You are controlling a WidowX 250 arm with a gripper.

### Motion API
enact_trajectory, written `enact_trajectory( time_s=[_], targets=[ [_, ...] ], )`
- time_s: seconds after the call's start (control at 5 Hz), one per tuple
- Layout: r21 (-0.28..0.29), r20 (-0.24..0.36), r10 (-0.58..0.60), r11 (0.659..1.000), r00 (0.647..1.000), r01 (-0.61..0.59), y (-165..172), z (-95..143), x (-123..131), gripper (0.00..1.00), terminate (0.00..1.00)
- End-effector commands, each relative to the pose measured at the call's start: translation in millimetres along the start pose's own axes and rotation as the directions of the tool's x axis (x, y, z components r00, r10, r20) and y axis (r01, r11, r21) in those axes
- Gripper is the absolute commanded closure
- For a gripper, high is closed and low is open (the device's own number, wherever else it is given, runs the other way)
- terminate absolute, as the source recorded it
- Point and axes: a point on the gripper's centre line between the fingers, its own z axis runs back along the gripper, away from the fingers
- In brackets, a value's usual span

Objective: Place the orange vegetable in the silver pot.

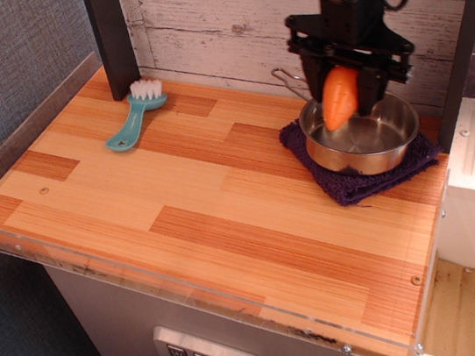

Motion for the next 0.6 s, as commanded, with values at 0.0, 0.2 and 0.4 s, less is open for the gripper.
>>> enact_trajectory(
  time_s=[0.0, 0.2, 0.4],
  targets=[
    [-0.004, 0.047, 0.013, 1.0, 0.999, -0.013, 3.8, 13.2, 2.7, 0.0, 0.0],
    [-0.019, 0.059, 0.029, 0.999, 0.998, -0.028, 9.4, 24.6, 0.8, 0.0, 0.0],
    [-0.046, 0.087, 0.084, 0.996, 0.993, -0.08, 28.5, 48.7, -8.7, 0.0, 0.0]
  ],
)
